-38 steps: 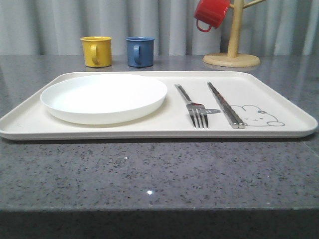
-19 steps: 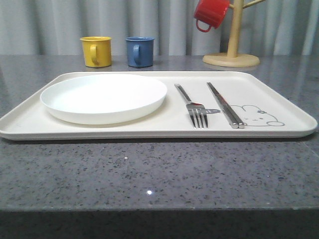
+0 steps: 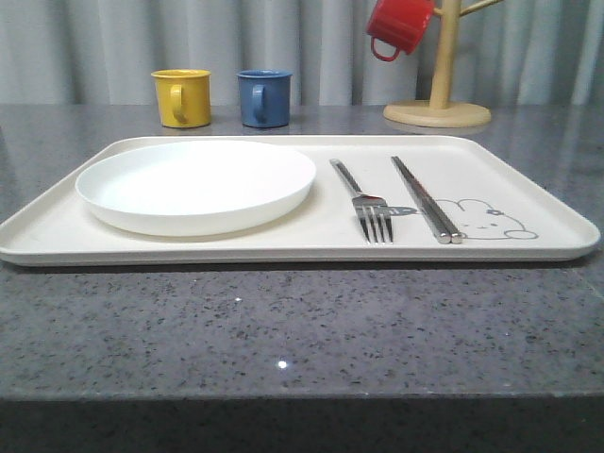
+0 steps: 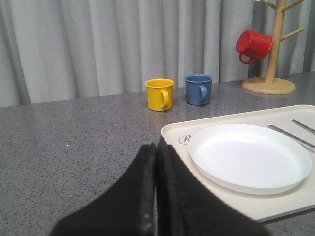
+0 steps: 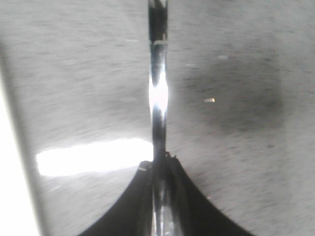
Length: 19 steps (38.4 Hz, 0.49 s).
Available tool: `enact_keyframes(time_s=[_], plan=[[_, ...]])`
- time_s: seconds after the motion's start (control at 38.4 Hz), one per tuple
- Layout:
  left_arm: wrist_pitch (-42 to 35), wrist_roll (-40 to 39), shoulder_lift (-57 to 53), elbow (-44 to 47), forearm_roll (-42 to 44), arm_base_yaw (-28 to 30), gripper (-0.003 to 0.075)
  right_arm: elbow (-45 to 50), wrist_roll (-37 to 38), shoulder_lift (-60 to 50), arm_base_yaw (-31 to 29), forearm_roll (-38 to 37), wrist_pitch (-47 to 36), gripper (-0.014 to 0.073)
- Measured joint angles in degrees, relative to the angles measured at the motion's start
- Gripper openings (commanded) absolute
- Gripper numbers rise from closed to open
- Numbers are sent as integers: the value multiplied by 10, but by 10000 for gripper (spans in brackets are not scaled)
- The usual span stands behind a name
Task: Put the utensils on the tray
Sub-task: 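Carry the spoon onto the tray beside the chopsticks and open the right gripper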
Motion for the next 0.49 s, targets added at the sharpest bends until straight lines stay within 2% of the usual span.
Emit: enact_keyframes(time_s=[0.23,0.49], plan=[[0,0,0,0,0,0,-18,0,42,-25,102,4,4,36],[0,0,0,0,0,0,-18,8,74,-3,180,25,5,36]])
